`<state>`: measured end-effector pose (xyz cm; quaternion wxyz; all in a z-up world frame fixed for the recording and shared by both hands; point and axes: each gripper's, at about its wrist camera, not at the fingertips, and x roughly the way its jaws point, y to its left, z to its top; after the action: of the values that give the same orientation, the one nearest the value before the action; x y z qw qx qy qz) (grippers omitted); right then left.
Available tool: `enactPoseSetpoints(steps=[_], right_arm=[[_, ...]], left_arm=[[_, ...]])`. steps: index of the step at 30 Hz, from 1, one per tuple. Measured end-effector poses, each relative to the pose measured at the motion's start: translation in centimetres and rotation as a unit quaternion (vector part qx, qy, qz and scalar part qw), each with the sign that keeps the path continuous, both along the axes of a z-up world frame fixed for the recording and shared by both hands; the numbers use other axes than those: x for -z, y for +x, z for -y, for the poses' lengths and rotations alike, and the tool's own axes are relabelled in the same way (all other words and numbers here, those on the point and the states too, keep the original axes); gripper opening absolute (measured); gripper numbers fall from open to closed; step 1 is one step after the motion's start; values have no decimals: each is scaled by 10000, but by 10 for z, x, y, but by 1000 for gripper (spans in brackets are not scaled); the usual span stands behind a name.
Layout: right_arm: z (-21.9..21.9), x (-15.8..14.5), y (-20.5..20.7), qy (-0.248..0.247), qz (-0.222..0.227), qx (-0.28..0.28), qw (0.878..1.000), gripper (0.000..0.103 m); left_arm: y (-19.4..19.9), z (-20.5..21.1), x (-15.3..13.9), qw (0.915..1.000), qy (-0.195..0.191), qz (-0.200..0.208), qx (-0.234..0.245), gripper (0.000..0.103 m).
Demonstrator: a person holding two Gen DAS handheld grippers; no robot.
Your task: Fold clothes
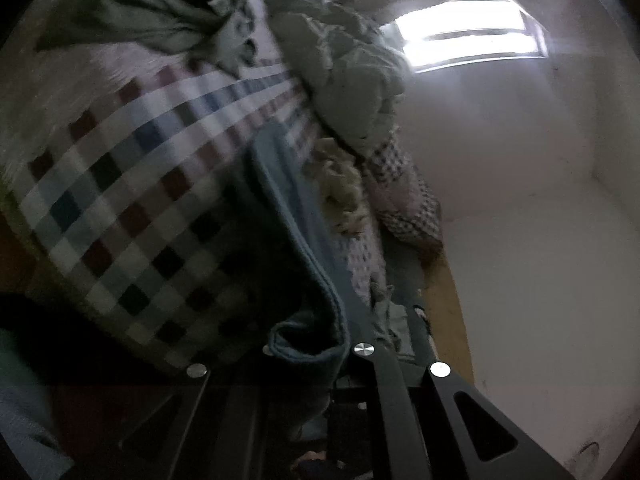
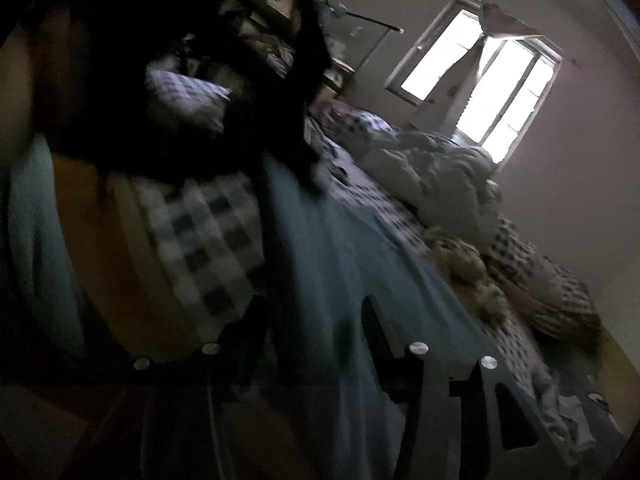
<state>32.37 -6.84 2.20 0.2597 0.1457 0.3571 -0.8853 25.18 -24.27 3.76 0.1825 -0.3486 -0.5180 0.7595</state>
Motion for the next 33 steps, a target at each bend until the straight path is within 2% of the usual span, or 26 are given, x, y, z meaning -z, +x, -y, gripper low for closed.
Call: enactPoseSetpoints(steps=[8, 14, 20, 26, 31, 33], right_arm=[[-81, 3, -48, 115, 69, 1303, 9914, 52], [-139, 7, -45, 414, -118, 1918, 9805, 58], [-172, 24, -31, 840, -168, 2191, 9719, 59], [-216, 52, -56, 1302, 169, 2881, 9486, 60], [-255, 47, -70, 1229, 294, 3406, 9317, 60], [-261, 44, -68, 1284, 250, 3408, 9310, 60]], left_arm=[[-15, -4, -40, 9992, 258, -294, 127, 4], [-31, -9, -58, 9981, 483, -358, 160, 3], [-51, -14, -74, 9973, 575, -432, 137, 3], [-59, -8, -83, 9971, 569, -509, 30, 3], [-63, -10, -81, 9976, 499, -481, 72, 3], [-62, -9, -81, 9977, 483, -474, 74, 3]])
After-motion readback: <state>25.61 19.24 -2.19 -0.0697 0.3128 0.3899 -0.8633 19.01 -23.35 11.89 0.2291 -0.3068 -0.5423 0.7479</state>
